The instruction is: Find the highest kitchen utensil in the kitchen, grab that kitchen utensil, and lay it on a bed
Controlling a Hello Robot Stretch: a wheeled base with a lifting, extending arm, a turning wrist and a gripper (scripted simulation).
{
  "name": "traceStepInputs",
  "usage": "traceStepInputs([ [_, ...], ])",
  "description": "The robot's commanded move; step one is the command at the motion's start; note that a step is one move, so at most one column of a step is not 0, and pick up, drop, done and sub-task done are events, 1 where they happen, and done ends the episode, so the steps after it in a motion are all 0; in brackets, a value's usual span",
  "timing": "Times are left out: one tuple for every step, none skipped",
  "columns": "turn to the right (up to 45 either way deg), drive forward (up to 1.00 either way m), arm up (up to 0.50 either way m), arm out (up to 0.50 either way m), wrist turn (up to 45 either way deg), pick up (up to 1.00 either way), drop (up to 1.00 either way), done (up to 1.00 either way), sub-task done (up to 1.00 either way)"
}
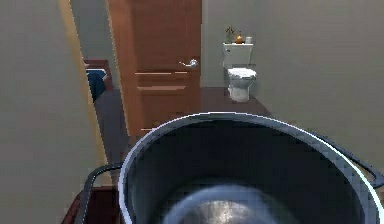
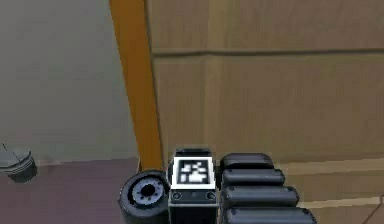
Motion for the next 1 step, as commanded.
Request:
traceStepInputs([
  [6.0, 0.0, 0.0, 0.0, 0.0, 0.0, 0.0, 0.0, 0.0],
])
